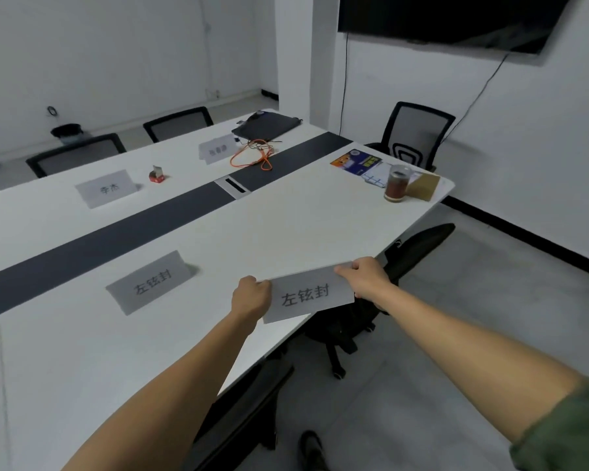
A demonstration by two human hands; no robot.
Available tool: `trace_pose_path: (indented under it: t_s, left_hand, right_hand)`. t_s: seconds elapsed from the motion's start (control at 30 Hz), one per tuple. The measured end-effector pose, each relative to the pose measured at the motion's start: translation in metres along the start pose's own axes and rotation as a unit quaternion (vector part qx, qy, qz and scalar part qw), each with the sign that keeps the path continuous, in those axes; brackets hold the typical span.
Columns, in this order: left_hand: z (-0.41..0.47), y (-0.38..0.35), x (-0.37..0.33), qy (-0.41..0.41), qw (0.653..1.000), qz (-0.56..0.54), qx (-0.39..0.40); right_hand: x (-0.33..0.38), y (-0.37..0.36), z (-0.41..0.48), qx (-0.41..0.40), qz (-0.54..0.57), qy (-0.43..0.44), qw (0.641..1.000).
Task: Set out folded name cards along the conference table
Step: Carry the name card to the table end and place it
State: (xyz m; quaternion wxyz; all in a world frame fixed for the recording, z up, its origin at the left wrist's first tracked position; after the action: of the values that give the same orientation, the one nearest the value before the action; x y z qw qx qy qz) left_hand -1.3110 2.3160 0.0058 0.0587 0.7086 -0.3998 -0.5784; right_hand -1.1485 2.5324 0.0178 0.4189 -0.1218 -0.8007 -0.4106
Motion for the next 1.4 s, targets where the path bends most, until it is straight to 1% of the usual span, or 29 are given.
trace_pose_path:
  t_s: [0.13, 0.3, 0.47, 0.67, 0.8, 0.93, 1.07, 1.17, 1.27, 1.4]
  left_hand:
    - [0.056, -0.029, -0.009, 0.022, 1.000, 0.000, 0.002]
    - [0.105, -0.040, -0.013, 0.050, 0.999, 0.014, 0.002]
    - [0.137, -0.036, -0.005, 0.098, 0.995, 0.026, -0.017]
    - [0.151, -0.031, 0.034, 0.192, 0.980, -0.001, -0.059]
    - [0.139, -0.030, 0.054, 0.269, 0.955, -0.031, -0.121]
    - [0.117, -0.038, 0.074, 0.346, 0.918, -0.082, -0.175]
    - [0.098, -0.049, 0.087, 0.384, 0.887, -0.133, -0.219]
    - [0.084, -0.057, 0.094, 0.404, 0.871, -0.156, -0.233]
    - [0.074, -0.059, 0.098, 0.411, 0.852, -0.188, -0.263]
    - [0.059, -0.063, 0.105, 0.433, 0.802, -0.264, -0.314]
  right_hand:
    - [0.005, -0.002, 0.064, 0.010, -0.031, -0.009, 0.999]
    - [0.023, -0.015, 0.125, 0.044, -0.087, -0.008, 0.995]
    - [0.042, -0.046, 0.178, 0.098, -0.124, 0.000, 0.987]
    - [0.053, -0.106, 0.220, 0.202, -0.147, 0.024, 0.968]
    - [0.056, -0.153, 0.240, 0.292, -0.181, 0.062, 0.937]
    - [0.057, -0.187, 0.243, 0.368, -0.216, 0.107, 0.898]
    - [0.060, -0.206, 0.238, 0.417, -0.225, 0.144, 0.869]
    - [0.062, -0.213, 0.233, 0.436, -0.233, 0.161, 0.854]
    - [0.066, -0.219, 0.230, 0.449, -0.235, 0.183, 0.843]
    - [0.068, -0.216, 0.222, 0.438, -0.248, 0.193, 0.843]
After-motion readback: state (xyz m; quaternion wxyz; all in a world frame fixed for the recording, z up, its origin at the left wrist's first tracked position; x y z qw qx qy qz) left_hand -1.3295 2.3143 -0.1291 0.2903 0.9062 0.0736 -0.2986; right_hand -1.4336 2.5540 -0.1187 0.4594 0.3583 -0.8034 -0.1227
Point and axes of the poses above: each hand's wrist, its own z-axis towards the middle knuckle, its own y-axis out of the back of the hand, x = y × z, the point moved 10 cm from there along z, towards the middle knuckle, and after that the axes turned 3 degrees about -x, right-handed, at the moved point
